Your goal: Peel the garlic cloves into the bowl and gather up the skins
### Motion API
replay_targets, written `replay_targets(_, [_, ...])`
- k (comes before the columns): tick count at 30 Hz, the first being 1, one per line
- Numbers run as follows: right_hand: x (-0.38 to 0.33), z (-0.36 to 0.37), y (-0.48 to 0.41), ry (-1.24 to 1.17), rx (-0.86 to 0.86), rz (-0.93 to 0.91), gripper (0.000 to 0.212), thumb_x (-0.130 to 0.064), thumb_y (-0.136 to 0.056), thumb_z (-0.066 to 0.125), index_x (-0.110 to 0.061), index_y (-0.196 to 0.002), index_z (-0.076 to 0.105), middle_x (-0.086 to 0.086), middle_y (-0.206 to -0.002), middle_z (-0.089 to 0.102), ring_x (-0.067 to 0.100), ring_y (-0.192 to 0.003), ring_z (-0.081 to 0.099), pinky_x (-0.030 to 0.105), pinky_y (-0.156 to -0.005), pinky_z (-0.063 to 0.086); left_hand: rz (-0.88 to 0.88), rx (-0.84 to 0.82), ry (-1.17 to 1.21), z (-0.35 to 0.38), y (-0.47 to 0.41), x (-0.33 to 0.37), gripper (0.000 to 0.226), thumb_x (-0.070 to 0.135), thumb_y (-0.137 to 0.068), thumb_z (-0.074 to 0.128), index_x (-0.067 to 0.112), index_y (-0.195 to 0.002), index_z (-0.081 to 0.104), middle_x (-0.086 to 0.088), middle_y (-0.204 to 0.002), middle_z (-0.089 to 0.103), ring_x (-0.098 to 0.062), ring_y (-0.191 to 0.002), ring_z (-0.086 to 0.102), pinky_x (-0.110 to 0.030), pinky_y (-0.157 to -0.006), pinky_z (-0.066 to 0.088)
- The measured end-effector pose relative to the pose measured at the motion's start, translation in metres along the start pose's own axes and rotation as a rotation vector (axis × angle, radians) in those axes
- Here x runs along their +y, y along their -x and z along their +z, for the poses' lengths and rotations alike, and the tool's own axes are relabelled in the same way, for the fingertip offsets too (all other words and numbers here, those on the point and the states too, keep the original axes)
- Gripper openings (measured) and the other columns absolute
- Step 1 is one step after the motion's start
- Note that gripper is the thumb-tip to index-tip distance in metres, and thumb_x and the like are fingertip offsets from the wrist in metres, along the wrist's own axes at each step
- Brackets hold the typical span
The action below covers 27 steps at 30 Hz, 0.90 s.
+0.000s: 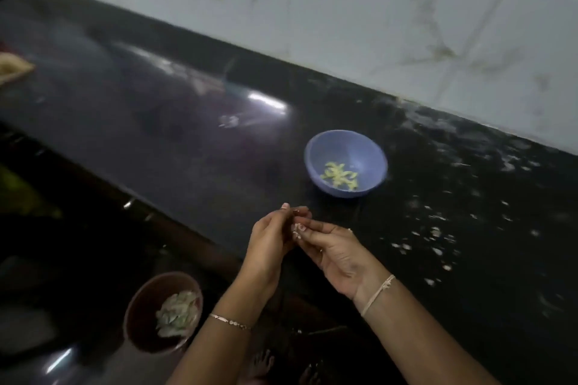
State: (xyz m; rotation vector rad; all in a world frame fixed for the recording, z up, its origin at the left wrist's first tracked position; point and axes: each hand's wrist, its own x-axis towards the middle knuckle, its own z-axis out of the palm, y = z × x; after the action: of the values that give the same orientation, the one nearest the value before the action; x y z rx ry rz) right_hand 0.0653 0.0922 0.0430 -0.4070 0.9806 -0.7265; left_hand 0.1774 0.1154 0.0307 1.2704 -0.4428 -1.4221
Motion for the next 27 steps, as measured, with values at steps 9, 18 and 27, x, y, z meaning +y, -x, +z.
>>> replay_targets(9, [0.164,0.149,-0.099,0.301,-0.189,0.359,0.017,0.011,-0.092,0.053,0.001,-0.091,0.066,0.012,-0.084,0.067,0.013,-0.079,0.066,0.015,-0.068,0.057,0.001,0.704,0.318,-0.229,0.018,-0.018,0.031,0.02,-0.103,0.043,0.002,-0.098,0.067,-0.008,-0.079,0.074,-0.014,-0.072,0.069,-0.024,-0.071,0.053])
replay_targets(18, [0.356,0.166,-0.261,0.831,-0.089,0.447,0.03,0.01,-0.099,0.04,0.014,-0.125,0.052,0.029,-0.119,0.058,0.036,-0.111,0.061,0.026,-0.078,0.054,-0.207,0.931,0.67,-0.417,-0.062,-0.129,0.028,0.029,-0.104,0.04,0.008,-0.108,0.058,-0.009,-0.1,0.062,-0.022,-0.091,0.058,-0.031,-0.083,0.045])
replay_targets(27, [0.425,0.127,-0.344,1.502,-0.107,0.046,0.032,-0.011,-0.061,0.091,-0.019,-0.055,0.06,0.007,-0.072,0.072,0.023,-0.072,0.07,0.035,-0.073,0.058,-0.39,0.909,0.796,-0.46,-0.104,-0.206,0.031,0.028,-0.105,0.035,0.013,-0.086,0.053,-0.003,-0.083,0.055,-0.015,-0.072,0.051,-0.023,-0.057,0.044])
